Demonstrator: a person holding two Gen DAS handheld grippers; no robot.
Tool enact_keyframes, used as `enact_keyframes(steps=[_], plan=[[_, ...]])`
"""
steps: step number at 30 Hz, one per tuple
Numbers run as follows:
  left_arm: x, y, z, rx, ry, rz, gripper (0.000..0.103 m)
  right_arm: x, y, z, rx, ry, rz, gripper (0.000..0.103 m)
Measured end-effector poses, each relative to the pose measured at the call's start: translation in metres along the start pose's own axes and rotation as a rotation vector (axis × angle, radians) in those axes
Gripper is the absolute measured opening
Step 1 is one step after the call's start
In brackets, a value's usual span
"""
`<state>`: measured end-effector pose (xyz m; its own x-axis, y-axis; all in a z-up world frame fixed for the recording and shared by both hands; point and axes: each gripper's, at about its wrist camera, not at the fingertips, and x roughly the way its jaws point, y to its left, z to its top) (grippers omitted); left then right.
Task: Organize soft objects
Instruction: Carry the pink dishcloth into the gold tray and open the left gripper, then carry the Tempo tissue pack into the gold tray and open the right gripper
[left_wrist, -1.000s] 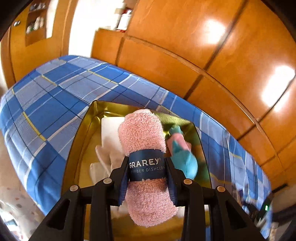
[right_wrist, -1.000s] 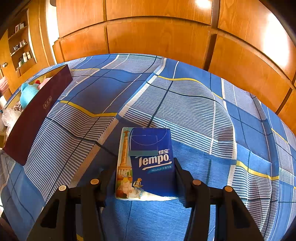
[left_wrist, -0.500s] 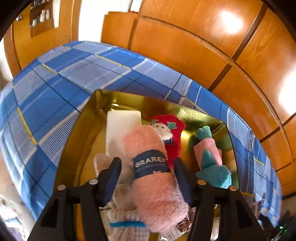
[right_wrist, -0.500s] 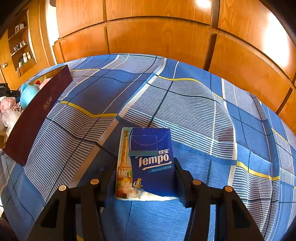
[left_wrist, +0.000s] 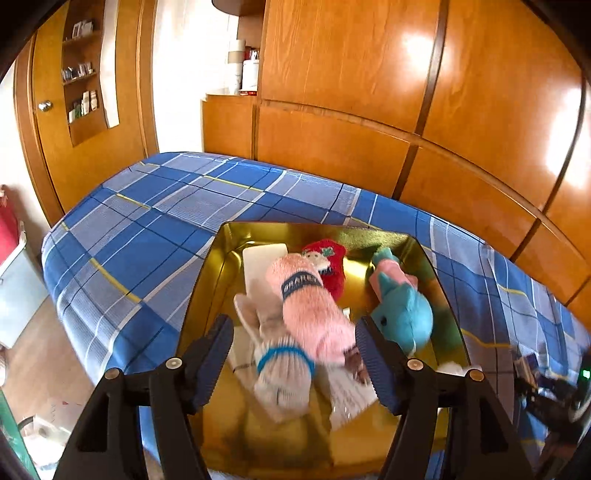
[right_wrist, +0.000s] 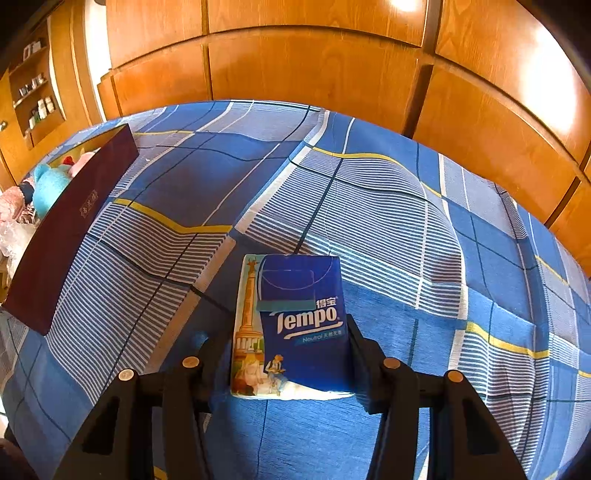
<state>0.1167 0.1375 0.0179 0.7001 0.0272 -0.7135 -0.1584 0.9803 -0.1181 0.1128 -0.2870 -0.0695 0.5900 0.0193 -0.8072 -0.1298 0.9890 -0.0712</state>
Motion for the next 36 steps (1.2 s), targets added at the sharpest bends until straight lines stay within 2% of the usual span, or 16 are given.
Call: enact_keyframes(steps=[3,7,13,20,24,29,31,36], plan=[[-0.014,0.001,-0.012,0.005,-0.012,0.005,0.069,-0.002,0.005,0.004,0.01,0.015,0.013,0.052],[-0.027,0.006,-0.024,-0.017,-0.03,0.008,0.069,-0.015,0.029,0.015,-0.006,-0.021,0.066,0.052],[-0.036,0.011,-0.035,-0.026,-0.036,0.018,0.069,-0.044,0.092,0.041,-0.092,-0.096,0.201,0.052],[-0.045,0.024,-0.041,-0.064,-0.043,0.019,0.07,-0.06,0.177,0.066,-0.191,-0.119,0.371,0.052],[-0.044,0.031,-0.043,-0.075,-0.041,0.026,0.07,-0.063,0.216,0.077,-0.231,-0.123,0.404,0.052],[-0.045,0.039,-0.046,-0.087,-0.041,0.03,0.07,-0.045,0.244,0.087,-0.233,-0.09,0.383,0.052],[-0.045,0.041,-0.047,-0.088,-0.04,0.032,0.07,-0.029,0.255,0.088,-0.243,-0.064,0.342,0.052],[-0.044,0.045,-0.049,-0.092,-0.037,0.038,0.07,-0.006,0.263,0.086,-0.244,-0.024,0.293,0.052]])
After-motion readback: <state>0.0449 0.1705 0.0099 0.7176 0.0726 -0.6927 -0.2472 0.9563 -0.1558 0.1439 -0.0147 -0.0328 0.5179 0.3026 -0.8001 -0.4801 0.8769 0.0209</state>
